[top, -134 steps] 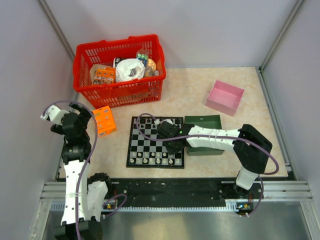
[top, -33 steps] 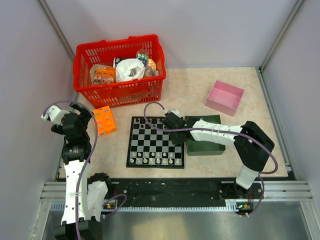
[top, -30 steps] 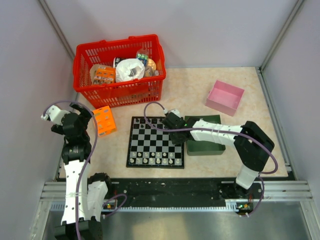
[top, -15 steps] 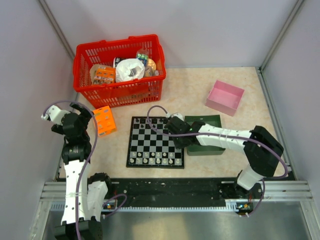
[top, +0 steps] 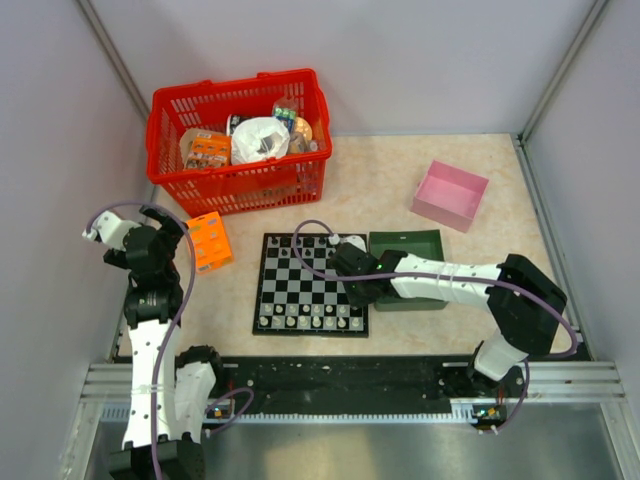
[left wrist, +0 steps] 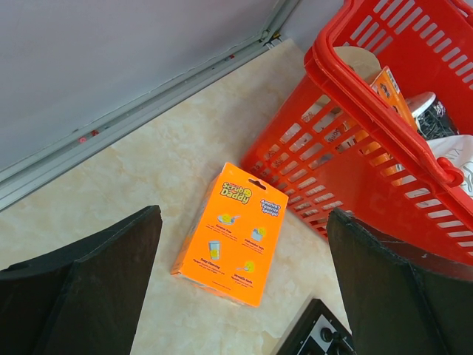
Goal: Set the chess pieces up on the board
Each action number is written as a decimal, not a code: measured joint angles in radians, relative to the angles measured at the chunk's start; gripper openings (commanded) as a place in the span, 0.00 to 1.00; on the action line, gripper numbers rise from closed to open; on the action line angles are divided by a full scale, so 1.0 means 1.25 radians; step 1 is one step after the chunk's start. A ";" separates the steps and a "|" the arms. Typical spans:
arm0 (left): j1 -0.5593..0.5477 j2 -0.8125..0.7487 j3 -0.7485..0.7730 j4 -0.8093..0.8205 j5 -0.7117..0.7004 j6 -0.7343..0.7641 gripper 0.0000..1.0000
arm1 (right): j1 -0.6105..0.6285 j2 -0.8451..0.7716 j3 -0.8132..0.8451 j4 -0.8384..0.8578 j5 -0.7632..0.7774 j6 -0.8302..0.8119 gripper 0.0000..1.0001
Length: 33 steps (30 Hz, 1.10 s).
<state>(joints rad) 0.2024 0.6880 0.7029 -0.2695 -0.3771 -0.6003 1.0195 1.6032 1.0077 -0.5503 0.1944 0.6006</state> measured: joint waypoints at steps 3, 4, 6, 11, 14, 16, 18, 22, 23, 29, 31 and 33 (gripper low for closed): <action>0.000 0.000 0.000 0.000 0.001 0.000 0.99 | 0.000 0.000 0.000 -0.004 -0.005 0.005 0.05; 0.000 0.000 0.000 0.000 0.002 0.000 0.99 | 0.001 0.000 0.000 -0.005 -0.007 0.005 0.04; 0.000 0.000 0.000 0.000 0.002 0.000 0.99 | 0.002 0.000 0.000 -0.007 -0.011 0.005 0.04; 0.000 -0.001 0.000 0.000 0.002 0.000 0.99 | 0.008 -0.001 0.000 -0.013 -0.016 0.010 0.04; 0.000 -0.001 0.000 0.000 0.002 0.000 0.99 | 0.010 -0.001 0.000 -0.015 -0.016 0.011 0.04; 0.000 0.000 0.000 0.000 0.002 0.000 0.99 | 0.011 -0.001 0.000 -0.015 -0.016 0.011 0.07; 0.000 0.000 0.000 0.000 0.002 0.000 0.99 | 0.011 -0.001 0.000 -0.015 -0.016 0.012 0.09; 0.000 0.000 0.000 0.000 0.003 0.000 0.99 | 0.011 -0.001 0.000 -0.015 -0.015 0.011 0.19; 0.000 0.000 0.000 0.000 0.003 0.000 0.99 | 0.011 -0.001 0.000 -0.016 -0.015 0.011 0.21; 0.000 0.000 0.000 0.000 0.003 0.000 0.99 | 0.011 -0.001 0.009 -0.021 -0.011 0.006 0.46; 0.000 0.000 0.000 0.000 0.003 0.000 0.99 | 0.011 -0.001 0.023 -0.022 -0.012 0.003 0.54; 0.000 0.000 0.000 0.000 0.003 0.000 0.99 | 0.011 -0.002 0.040 -0.020 -0.012 -0.003 0.64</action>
<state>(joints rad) 0.2024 0.6876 0.7025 -0.2695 -0.3737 -0.6003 1.0336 1.6009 1.0576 -0.5755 0.1791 0.5964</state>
